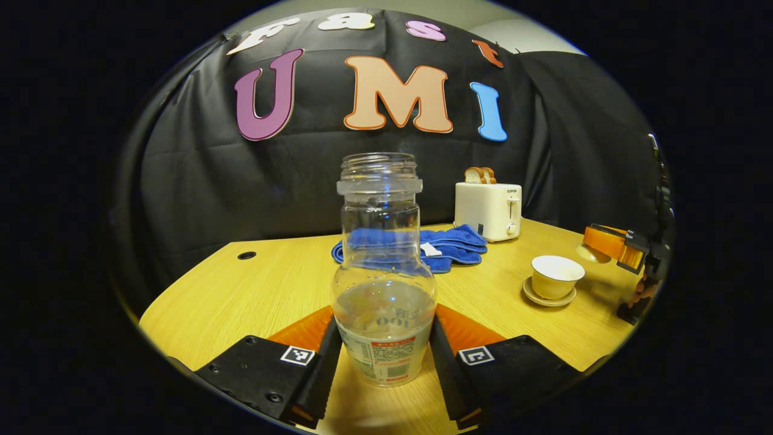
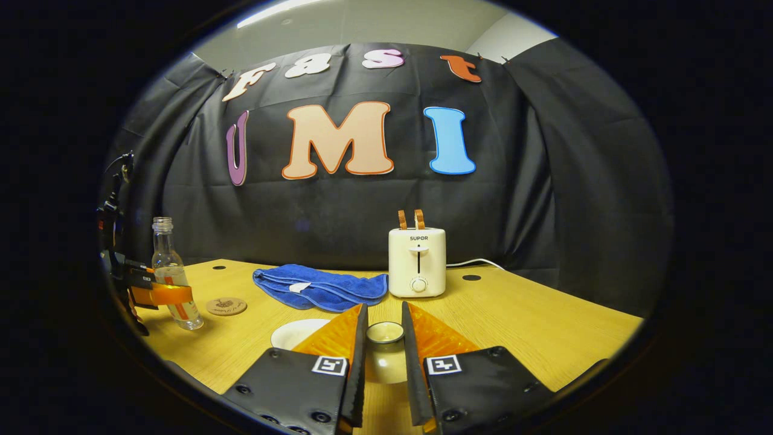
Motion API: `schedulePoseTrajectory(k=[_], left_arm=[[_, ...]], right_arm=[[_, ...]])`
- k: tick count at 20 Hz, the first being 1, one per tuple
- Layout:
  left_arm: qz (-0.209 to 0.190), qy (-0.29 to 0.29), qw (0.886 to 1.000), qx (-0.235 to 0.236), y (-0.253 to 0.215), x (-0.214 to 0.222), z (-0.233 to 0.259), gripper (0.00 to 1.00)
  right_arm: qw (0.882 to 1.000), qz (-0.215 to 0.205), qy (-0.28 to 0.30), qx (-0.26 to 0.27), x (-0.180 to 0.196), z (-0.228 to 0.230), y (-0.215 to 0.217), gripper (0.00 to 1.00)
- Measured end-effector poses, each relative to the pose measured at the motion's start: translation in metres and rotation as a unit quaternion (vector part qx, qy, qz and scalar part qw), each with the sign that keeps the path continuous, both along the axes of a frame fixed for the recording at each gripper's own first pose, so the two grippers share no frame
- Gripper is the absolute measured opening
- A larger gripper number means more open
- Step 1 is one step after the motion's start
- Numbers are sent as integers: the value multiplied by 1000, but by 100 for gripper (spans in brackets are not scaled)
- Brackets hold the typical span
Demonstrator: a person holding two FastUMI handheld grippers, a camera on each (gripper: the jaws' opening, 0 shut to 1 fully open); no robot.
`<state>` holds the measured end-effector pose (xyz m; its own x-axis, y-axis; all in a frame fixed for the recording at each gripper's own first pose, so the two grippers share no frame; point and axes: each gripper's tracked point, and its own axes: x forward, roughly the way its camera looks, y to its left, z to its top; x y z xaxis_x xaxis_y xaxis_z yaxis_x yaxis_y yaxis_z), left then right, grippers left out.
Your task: Open the teacup lid with one hand, grasp the water bottle and pour water into the teacup with the other hand; after pouring, place the water bottle on the coaster and then close the teacup lid.
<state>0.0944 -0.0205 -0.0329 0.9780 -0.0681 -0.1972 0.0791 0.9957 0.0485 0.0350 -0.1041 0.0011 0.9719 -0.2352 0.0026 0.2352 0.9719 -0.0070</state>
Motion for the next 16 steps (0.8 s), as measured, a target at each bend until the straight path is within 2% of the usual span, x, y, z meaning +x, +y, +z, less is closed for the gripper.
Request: schedulePoseTrajectory(k=[4,8,12,16], left_arm=[[11,5,1000,21,1,3,-1,68],[18,16,995,99,-1,11,8,69],[8,7,978,209,-14,20,32,68],[-17,4,951,309,-33,25,40,68]], right_arm=[[1000,-6,0,0,-2,0,-6,33],[1000,-14,-1,0,-3,1,-12,34],[1000,-19,-1,-1,-4,1,-18,34],[999,-32,-1,-1,-8,1,-30,34]])
